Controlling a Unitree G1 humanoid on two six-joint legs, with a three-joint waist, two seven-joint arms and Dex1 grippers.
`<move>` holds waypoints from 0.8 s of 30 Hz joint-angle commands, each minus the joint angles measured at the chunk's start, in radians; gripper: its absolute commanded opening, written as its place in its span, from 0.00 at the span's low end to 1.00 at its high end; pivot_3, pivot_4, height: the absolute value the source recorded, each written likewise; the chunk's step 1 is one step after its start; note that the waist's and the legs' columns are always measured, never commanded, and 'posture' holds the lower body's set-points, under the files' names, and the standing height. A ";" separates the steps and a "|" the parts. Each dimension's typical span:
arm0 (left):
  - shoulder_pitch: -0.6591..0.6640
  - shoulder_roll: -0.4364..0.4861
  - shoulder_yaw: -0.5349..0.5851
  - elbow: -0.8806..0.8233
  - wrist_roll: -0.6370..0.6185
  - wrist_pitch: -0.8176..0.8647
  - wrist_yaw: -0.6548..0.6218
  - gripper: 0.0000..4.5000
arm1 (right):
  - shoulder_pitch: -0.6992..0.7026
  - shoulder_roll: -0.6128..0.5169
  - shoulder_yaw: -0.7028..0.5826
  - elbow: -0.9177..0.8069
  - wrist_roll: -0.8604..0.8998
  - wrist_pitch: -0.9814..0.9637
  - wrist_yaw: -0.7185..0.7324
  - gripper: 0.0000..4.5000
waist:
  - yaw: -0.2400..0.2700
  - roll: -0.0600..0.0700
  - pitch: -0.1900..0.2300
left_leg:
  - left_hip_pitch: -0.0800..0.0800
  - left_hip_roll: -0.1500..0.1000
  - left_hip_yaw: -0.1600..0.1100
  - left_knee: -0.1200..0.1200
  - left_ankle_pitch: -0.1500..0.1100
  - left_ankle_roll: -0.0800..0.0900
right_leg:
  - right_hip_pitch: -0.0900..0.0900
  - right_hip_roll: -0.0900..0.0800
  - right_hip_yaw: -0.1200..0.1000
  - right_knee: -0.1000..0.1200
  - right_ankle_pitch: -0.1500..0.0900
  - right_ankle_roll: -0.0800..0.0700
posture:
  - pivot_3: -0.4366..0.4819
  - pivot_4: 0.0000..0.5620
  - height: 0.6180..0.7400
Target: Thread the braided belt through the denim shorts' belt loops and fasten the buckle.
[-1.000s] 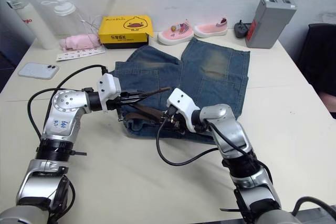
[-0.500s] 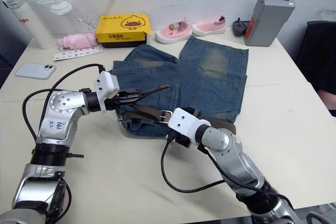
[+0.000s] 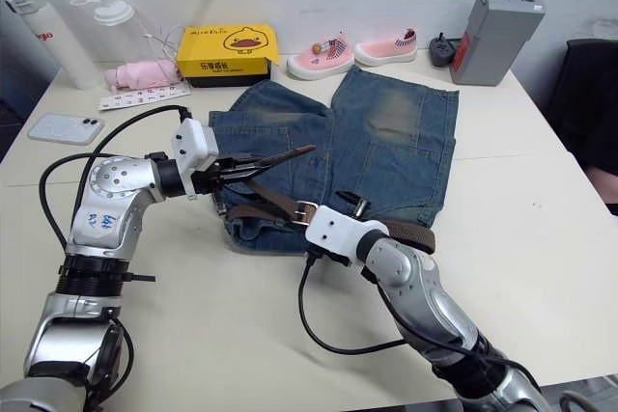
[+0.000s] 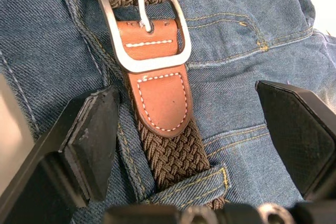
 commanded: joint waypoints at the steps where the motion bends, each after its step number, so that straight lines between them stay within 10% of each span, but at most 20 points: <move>1: -0.025 0.009 0.014 -0.004 -0.019 -0.012 0.013 0.00 | 0.033 -0.025 -0.011 -0.046 -0.016 0.004 0.020 0.99 | 0.000 0.000 0.000 | 0.000 0.000 0.000 0.000 0.000 0.000 | 0.000 0.000 0.000 0.000 0.000 0.000 | 0.48 0.27 0.53; 17: -0.020 0.013 0.014 -0.009 -0.025 -0.003 0.017 0.00 | -0.001 0.010 0.007 0.056 -0.118 -0.023 -0.034 0.99 | 0.000 0.000 0.000 | 0.000 0.000 0.000 0.003 0.000 0.000 | 0.000 0.000 0.001 0.003 0.000 0.000 | 0.48 0.27 0.53; 24: -0.004 0.014 0.005 -0.009 -0.013 -0.014 0.016 0.00 | -0.020 0.053 0.012 0.077 -0.123 -0.024 -0.023 0.43 | -0.001 0.000 0.000 | 0.000 0.000 0.000 0.005 0.000 0.000 | 0.000 0.000 0.001 0.005 0.000 0.000 | 0.48 0.27 0.53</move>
